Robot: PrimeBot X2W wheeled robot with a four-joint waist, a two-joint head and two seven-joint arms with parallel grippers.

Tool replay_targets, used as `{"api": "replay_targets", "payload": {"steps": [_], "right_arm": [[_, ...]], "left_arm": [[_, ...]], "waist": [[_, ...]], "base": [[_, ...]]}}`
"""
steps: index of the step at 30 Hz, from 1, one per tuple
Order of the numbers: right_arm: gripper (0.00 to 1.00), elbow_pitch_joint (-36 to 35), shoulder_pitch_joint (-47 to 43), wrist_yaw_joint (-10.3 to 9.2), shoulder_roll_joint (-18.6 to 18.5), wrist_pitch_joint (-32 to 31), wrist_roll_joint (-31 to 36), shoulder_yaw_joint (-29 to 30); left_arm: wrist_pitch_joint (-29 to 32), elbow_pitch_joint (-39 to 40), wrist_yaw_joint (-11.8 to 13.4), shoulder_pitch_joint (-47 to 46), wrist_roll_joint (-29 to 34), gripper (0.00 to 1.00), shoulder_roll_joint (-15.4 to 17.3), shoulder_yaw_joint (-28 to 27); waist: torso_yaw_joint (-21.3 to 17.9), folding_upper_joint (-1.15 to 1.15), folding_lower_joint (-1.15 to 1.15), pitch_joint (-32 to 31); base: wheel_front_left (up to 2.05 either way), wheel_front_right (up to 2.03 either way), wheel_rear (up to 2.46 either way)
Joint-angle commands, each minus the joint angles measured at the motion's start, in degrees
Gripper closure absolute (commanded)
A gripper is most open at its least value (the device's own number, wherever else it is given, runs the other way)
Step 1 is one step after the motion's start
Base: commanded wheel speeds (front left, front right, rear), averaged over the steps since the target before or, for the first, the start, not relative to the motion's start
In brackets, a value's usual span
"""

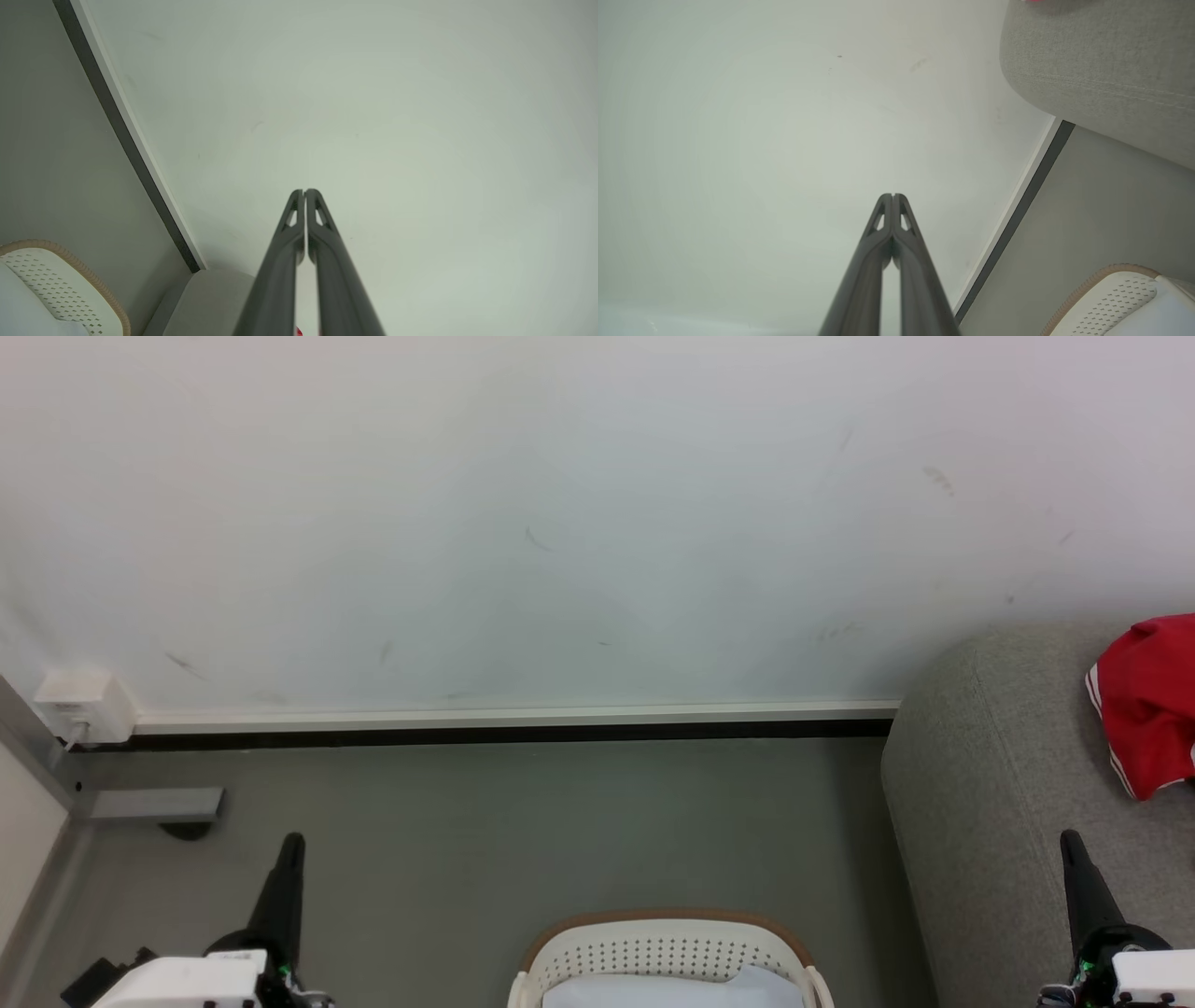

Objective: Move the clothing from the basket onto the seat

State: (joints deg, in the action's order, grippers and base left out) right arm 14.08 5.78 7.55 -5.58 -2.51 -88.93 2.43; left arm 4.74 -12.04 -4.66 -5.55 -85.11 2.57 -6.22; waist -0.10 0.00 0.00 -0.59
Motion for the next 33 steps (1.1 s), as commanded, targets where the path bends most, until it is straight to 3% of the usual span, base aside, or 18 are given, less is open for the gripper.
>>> {"api": "replay_targets", "payload": {"steps": [1,17,33], "right_arm": [[1.0,0.1,1.0,-0.1,-0.1,-0.4,-1.1,0.4],[1.0,0.5,1.4,-0.12,0.1,-1.5,-6.8,0.9],[1.0,0.5,1.4,-0.12,-0.3,-1.1,-7.0,0.4]], "left_arm": [[0.3,0.5,0.0,-0.7,-1.7,1.0,0.5,-0.3],[2.0,1.1,0.1,-0.9,-7.8,1.0,0.5,-0.6],[2.0,1.0,0.1,-0.8,-7.6,1.0,0.5,-0.5]], "waist": [[0.0,0.0,0.0,0.0],[0.1,0.0,0.0,0.5],[0.1,0.0,0.0,0.5]], "base": [[0.0,0.0,0.0],[0.0,0.0,0.0],[0.0,0.0,0.0]]}}
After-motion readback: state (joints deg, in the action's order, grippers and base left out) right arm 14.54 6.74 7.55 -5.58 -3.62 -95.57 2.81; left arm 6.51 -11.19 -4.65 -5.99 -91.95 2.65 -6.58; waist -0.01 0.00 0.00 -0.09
